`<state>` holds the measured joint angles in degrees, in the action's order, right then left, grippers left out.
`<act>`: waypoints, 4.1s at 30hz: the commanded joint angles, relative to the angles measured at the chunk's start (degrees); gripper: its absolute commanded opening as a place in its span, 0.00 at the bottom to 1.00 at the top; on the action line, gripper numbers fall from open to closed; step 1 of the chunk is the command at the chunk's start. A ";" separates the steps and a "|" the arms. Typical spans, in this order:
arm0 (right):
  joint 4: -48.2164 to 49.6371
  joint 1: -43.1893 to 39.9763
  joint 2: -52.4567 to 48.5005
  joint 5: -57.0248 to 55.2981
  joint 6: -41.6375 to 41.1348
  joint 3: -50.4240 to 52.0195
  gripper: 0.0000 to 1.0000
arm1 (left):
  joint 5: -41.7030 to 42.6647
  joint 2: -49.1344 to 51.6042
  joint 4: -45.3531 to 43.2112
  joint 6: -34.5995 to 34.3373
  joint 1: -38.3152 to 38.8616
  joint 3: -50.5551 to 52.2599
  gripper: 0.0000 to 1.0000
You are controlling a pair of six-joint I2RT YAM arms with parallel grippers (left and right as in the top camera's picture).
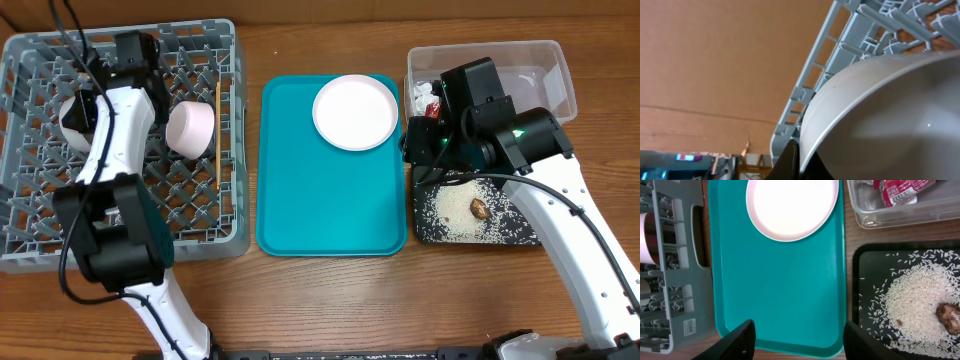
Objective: Sort waste into correct bins and load items into the dishwasher
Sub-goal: 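Carry the white bowl with the left gripper and place it in the rack, then reach the left gripper to the white plate and grasp its edge, then lift the white plate with the left gripper and stand it upright in the rack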
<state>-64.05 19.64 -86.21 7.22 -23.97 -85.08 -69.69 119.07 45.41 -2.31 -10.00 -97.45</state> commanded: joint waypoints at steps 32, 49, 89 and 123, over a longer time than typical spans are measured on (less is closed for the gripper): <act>0.37 0.22 0.26 -0.04 -0.07 -0.74 0.57 | 13.18 -0.98 4.57 -0.44 12.00 -0.35 0.58; 0.28 0.22 0.26 -0.07 -0.07 -0.74 0.57 | 93.09 -17.00 -0.39 -0.96 22.05 -2.80 1.00; 0.61 0.22 0.26 -0.04 -0.07 -0.74 0.55 | 64.59 0.37 15.78 -20.33 25.49 -9.46 0.04; 0.26 0.22 0.26 -0.07 -0.07 -0.74 0.54 | 3.41 -23.98 8.28 6.40 3.43 -9.57 0.04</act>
<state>-64.07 19.64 -86.21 7.22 -23.97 -85.08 -66.26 94.24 56.03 -1.56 -2.96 -106.96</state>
